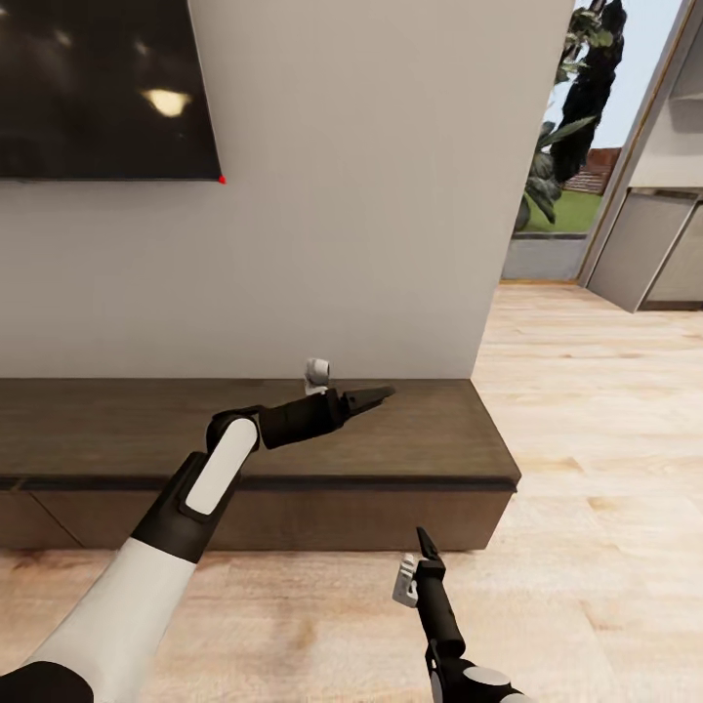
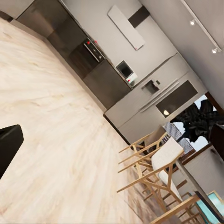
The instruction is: Place each of the two pumpkins and all three candles from the living room inside a cabinet in the living room (use any cabinet), then make sure every cabinet is closed, and position the cauldron so it is next to a table in the living room.
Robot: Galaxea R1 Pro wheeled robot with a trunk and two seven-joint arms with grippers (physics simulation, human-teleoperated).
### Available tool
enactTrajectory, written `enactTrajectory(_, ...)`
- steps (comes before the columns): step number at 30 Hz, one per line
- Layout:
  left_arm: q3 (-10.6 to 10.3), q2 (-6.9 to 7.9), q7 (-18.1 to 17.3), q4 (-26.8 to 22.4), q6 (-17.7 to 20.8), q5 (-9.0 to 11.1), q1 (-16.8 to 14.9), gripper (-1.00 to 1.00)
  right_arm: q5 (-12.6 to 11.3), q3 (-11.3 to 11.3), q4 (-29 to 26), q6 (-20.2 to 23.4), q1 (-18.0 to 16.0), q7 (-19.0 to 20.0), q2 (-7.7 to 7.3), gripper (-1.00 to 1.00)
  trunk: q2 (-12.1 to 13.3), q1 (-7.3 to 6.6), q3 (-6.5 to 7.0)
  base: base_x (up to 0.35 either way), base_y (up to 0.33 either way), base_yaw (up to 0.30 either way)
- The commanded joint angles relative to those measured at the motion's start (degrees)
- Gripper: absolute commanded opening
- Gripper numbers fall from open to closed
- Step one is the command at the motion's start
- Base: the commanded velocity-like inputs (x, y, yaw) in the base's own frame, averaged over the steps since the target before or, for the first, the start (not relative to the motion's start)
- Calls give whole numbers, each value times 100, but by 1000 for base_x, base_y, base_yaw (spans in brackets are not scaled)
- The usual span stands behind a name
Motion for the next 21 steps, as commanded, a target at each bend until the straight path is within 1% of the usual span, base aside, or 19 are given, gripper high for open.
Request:
enactTrajectory(1, -2, 0, 0, -2, 2, 7, 0, 100, 0, 0, 0, 4, 0, 0, 5, 100, -2, 2, -23, 0, 0, 0)
enactTrajectory(9, -1, 41, -24, -16, 2, 20, 0, 100, -8, -1, -8, 15, 0, -67, 4, 100, -13, 23, -200, 0, 0, 0)
enactTrajectory(15, -3, 19, -26, -19, 3, 21, 0, 100, -9, -1, -9, 17, 0, -208, 4, 100, -21, 38, -333, 0, 0, 0)
enactTrajectory(21, -7, 9, -26, -19, 3, 21, 0, 100, -9, -1, -9, 35, 0, -227, 3, 100, -29, 54, -466, 0, 0, 0)
